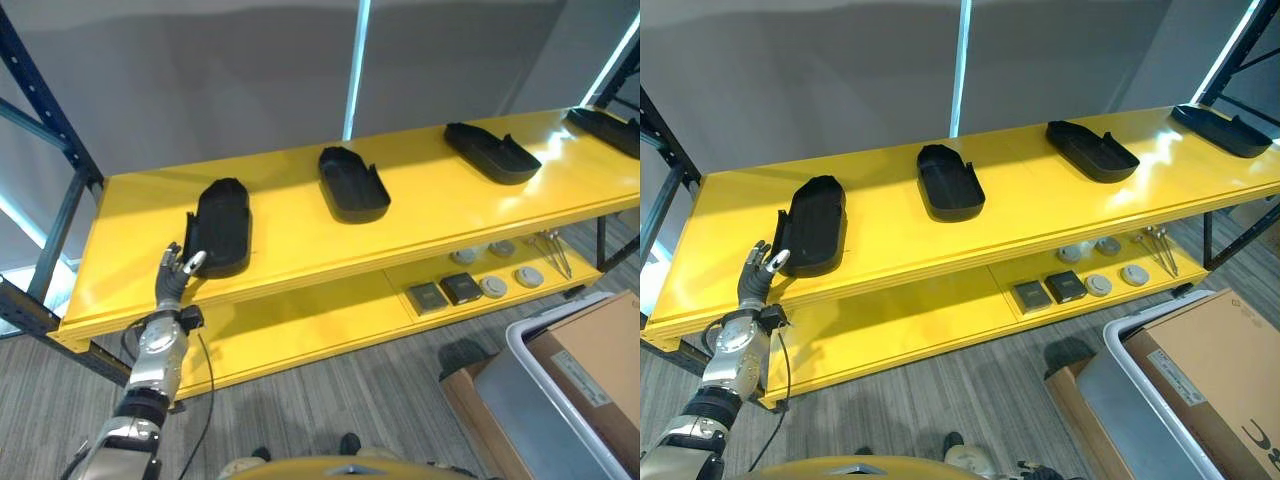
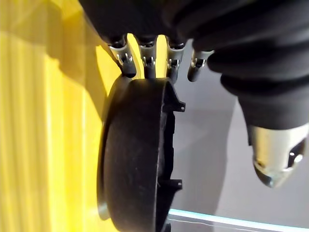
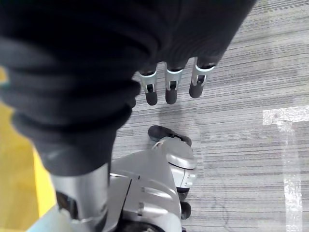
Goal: Move parts from the plastic box to the shelf.
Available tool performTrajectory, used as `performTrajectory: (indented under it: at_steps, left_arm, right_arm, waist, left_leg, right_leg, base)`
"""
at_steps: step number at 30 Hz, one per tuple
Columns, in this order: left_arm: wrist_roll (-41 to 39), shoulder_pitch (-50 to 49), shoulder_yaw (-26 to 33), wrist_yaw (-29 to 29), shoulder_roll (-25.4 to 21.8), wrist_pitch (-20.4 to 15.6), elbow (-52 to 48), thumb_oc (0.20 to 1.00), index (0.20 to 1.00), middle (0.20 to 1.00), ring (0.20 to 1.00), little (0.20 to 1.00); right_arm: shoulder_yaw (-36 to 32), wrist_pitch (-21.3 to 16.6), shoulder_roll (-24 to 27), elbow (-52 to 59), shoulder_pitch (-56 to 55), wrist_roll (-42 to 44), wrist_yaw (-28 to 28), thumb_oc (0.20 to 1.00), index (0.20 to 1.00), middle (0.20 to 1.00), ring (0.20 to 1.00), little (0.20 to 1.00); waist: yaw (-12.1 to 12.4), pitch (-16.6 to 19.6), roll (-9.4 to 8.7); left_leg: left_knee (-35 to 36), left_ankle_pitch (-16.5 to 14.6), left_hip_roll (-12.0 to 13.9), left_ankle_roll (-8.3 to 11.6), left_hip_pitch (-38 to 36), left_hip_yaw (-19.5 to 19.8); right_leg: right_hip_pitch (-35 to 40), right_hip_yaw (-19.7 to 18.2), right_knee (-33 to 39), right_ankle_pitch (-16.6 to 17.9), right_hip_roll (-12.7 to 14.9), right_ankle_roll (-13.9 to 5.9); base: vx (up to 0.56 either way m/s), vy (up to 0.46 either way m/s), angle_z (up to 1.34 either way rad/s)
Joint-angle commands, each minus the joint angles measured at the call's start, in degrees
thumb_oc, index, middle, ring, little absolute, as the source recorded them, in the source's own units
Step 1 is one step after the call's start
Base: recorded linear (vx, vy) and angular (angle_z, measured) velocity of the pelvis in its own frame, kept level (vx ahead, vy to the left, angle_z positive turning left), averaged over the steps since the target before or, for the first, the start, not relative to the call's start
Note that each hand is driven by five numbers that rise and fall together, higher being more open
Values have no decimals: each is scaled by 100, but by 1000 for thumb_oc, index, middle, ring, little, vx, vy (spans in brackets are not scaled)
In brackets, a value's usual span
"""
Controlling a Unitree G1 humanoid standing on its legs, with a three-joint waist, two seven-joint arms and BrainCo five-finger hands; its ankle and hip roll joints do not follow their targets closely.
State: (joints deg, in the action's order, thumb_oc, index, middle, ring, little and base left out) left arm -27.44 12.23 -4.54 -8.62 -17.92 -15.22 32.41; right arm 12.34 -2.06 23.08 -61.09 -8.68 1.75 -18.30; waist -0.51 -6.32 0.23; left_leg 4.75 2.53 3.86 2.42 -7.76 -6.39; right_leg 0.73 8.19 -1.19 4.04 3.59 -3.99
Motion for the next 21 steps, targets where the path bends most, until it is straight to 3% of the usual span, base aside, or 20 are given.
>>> performTrajectory:
  at_steps: [1, 7, 12, 13, 15, 17, 18, 20, 21]
  left_arm:
    - [124, 249, -96, -217, -87, -369, -176, 1000, 1000, 1000, 1000, 1000]
    - [463, 239, 282, -928, -455, -908, -955, 1000, 1000, 1000, 1000, 1000]
    - [723, -426, 913, -882, -798, -548, -3134, 1000, 1000, 1000, 1000, 1000]
    - [670, -516, 968, -623, -820, -551, -3363, 1000, 1000, 1000, 1000, 1000]
    - [-772, -712, 852, 1710, -801, 240, -4144, 1000, 1000, 1000, 1000, 1000]
    - [-1492, -776, 657, 3073, -734, 920, -4459, 1000, 1000, 1000, 1000, 1000]
    - [-1637, -786, 602, 3417, -730, 1105, -4512, 1000, 1000, 1000, 1000, 1000]
    - [-2167, -801, 386, 4581, -762, 1861, -4599, 1000, 1000, 1000, 1000, 1000]
    - [-2295, -803, 268, 4906, -812, 1926, -4581, 1000, 1000, 1000, 1000, 1000]
  right_arm:
    - [316, -44, -123, -4, 71, -67, -15, 1000, 1000, 1000, 1000, 1000]
    - [305, -88, -156, -71, 64, 23, 45, 1000, 1000, 1000, 1000, 1000]
    - [76, -142, -247, -107, -6, 37, 96, 1000, 1000, 1000, 1000, 1000]
    - [41, -167, -274, -123, -14, 30, 117, 1000, 1000, 1000, 1000, 1000]
    - [-78, -214, -294, -140, -6, -13, 123, 1000, 1000, 1000, 1000, 1000]
    - [-137, -246, -266, -180, 15, -60, 101, 1000, 1000, 1000, 1000, 1000]
    - [-154, -261, -255, -196, 20, -83, 92, 1000, 1000, 1000, 1000, 1000]
    - [-191, -299, -213, -274, 53, -162, 54, 1000, 1000, 1000, 1000, 1000]
    - [-179, -295, -182, -276, 63, -185, 40, 1000, 1000, 1000, 1000, 1000]
  waist:
    - [-133, 50, -325]
    - [-58, 34, -290]
    - [192, 32, -210]
    - [229, 44, -198]
    - [304, 74, -143]
    - [318, 76, -99]
    - [316, 79, -86]
    - [305, 91, -48]
    - [290, 97, -35]
  left_leg:
    - [-85, -249, -235, -177, 185, 45]
    - [-87, -253, -252, -162, 177, 122]
    - [-78, -260, -299, -133, 194, 299]
    - [-67, -263, -315, -131, 193, 324]
    - [-63, -258, -330, -128, 220, 344]
    - [-60, -247, -332, -127, 228, 326]
    - [-58, -243, -333, -127, 229, 318]
    - [-57, -226, -335, -122, 242, 284]
    - [-53, -221, -334, -122, 245, 271]
  right_leg:
    - [400, -102, 287, -125, 279, -442]
    - [440, -73, 317, -124, 300, -427]
    - [530, 50, 352, -142, 351, -402]
    - [543, 74, 358, -146, 356, -401]
    - [540, 115, 368, -134, 375, -408]
    - [525, 119, 367, -113, 387, -424]
    - [520, 114, 369, -105, 389, -428]
    - [503, 91, 386, -67, 404, -452]
    - [492, 76, 390, -55, 408, -462]
  base:
    - [0, 0, 0]
    - [0, 0, 0]
    - [-2, 20, 10]
    - [-14, 31, 29]
    - [-36, 32, 19]
    - [-20, 15, 1]
    - [-22, 32, 0]
    - [-21, 35, -3]
    - [-17, 29, -8]
